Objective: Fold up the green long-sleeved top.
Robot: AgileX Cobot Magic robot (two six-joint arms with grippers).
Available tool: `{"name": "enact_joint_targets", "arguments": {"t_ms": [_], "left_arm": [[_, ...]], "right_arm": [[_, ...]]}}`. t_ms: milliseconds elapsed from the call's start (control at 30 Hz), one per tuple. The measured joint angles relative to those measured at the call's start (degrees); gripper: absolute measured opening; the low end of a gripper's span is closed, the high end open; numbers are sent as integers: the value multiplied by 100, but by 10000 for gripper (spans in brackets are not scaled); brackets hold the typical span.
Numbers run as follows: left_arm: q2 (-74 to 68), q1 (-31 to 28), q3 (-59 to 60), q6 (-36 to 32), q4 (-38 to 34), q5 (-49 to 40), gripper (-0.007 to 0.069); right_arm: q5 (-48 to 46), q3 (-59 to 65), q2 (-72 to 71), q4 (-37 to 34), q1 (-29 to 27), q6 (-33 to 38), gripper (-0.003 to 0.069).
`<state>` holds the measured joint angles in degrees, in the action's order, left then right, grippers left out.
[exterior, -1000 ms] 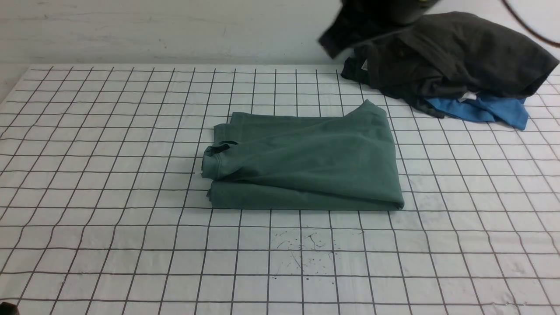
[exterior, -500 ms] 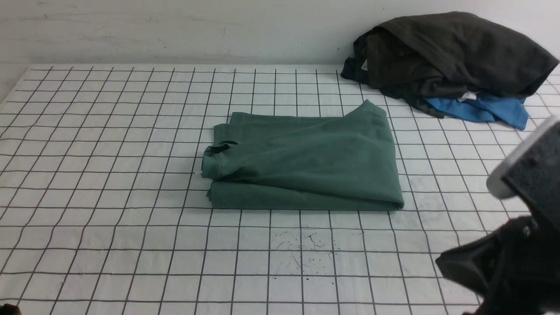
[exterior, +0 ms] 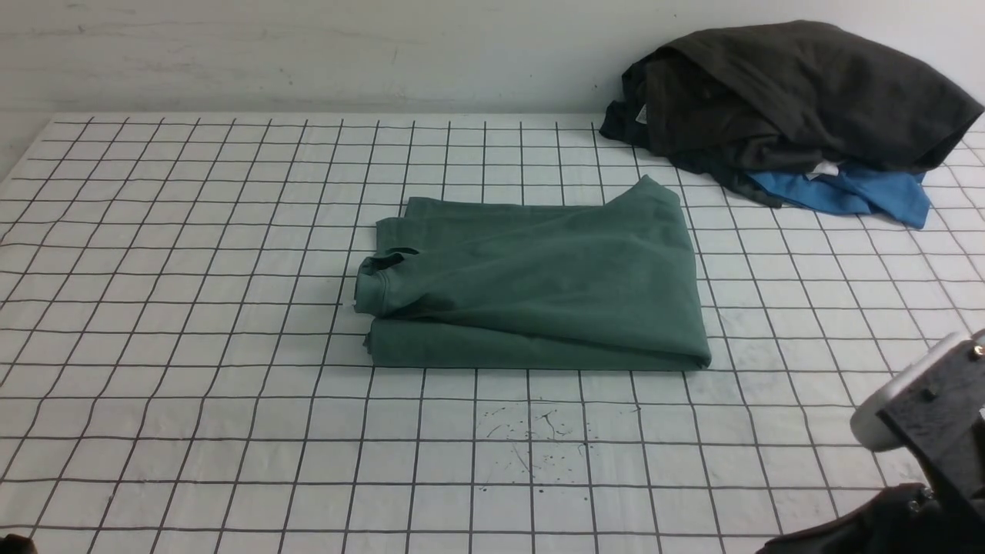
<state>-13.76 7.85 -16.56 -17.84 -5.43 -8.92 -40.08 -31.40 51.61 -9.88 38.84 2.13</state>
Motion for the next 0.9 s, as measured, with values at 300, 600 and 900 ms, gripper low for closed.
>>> {"name": "enact_joint_targets", "arguments": {"t_ms": [300,600,900], "left_arm": [[0,0,0,0,0,0,22],[0,0,0,2,0,0,22],[0,0,0,2,0,0,22]], "right_arm": [[973,1150,-2089,1278,-486,0,13],[2594,2601,-4783,1069,-2564,14,13],[2309,3291,-5124,192,-3680,19,13]]}}
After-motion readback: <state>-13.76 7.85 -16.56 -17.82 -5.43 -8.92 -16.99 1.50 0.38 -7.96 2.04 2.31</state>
